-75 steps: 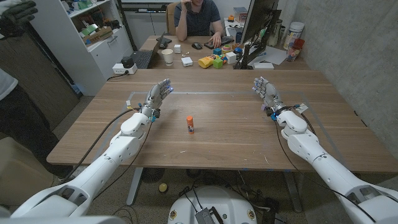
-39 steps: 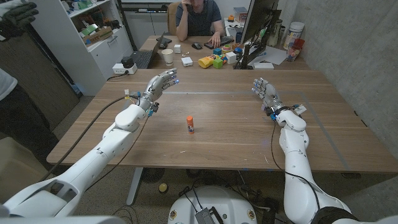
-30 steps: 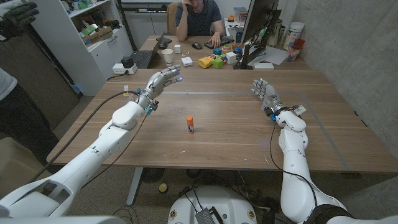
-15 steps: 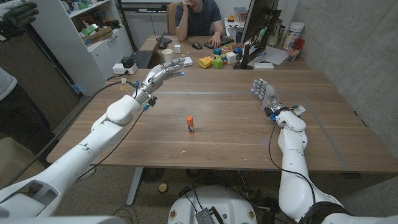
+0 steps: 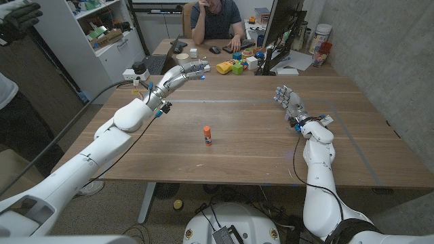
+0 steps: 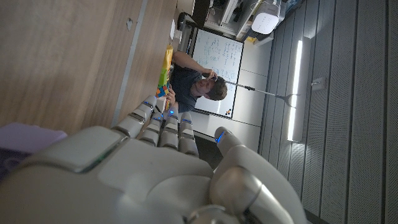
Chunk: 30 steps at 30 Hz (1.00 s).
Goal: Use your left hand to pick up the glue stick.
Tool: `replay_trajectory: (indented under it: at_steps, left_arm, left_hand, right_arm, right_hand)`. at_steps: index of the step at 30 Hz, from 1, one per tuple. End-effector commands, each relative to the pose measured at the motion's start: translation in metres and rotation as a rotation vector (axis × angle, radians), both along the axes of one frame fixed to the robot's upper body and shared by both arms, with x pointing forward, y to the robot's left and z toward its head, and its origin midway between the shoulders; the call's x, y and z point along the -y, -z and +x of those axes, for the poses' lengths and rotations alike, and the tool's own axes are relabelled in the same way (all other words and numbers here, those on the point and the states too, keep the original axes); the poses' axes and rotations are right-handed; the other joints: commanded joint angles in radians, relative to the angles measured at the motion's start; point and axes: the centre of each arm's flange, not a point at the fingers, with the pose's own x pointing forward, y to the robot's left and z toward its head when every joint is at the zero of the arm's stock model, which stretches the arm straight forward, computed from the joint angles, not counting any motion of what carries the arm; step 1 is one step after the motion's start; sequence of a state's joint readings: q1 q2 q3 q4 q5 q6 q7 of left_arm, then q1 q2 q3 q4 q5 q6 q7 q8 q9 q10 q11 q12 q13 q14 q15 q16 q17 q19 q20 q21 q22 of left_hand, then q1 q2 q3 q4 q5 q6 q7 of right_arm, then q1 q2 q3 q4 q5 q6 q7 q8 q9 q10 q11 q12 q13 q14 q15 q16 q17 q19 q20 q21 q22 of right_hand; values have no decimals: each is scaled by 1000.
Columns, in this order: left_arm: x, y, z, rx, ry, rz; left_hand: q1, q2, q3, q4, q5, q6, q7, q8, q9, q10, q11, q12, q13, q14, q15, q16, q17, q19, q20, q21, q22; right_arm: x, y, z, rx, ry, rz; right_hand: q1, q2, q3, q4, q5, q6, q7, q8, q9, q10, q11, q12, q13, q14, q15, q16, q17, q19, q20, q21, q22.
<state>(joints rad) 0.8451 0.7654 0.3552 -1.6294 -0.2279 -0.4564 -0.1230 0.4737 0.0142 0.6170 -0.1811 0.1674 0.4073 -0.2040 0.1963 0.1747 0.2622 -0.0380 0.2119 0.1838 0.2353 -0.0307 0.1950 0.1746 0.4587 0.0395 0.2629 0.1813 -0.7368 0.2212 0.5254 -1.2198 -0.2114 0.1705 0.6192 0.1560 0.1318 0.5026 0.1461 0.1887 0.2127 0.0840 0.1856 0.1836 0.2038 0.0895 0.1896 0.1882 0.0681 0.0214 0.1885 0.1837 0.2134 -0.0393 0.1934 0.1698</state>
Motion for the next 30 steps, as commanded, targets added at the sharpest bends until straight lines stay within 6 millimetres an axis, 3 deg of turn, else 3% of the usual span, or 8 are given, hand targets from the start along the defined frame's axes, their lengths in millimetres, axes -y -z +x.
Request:
replay_trajectory:
  at_steps: [1, 20, 30]
  left_arm:
    - [18, -14, -25, 118, -21, 155]
    - [52, -32, -50, 264, -20, 379]
    - [69, -32, -60, 310, -22, 522]
  left_hand:
    - [21, -8, -10, -2, 4, 3, -12, 1, 4, -4, -15, -1, 4, 2, -12, -1, 2, 7, -3, -3, 2]
    - [74, -52, -53, 6, 12, -20, -15, -14, 4, -73, -33, -22, 4, -55, -18, -17, 3, 12, 6, -18, 2]
    - [93, -67, -75, 12, 19, -46, -15, -21, 4, -109, -22, -27, 5, -77, -12, -17, 4, 24, 2, -20, 2]
  right_arm:
    - [1, 1, 0, 7, -1, 7]
    - [4, 3, -1, 13, 0, 20]
    - [5, 2, -2, 16, 4, 22]
  right_hand:
    - [-12, 30, 5, 5, 7, 10, 5, 5, 2, 6, -1, 6, 2, 7, -2, 3, 2, 8, -7, 5, 3]
    - [-17, 28, 5, 6, 7, 10, 5, 5, 2, 7, -1, 6, 2, 8, -3, 2, 1, 8, -7, 4, 3]
    - [-19, 27, 6, 5, 8, 10, 5, 5, 2, 8, 0, 7, 2, 9, -2, 2, 1, 6, -6, 3, 3]
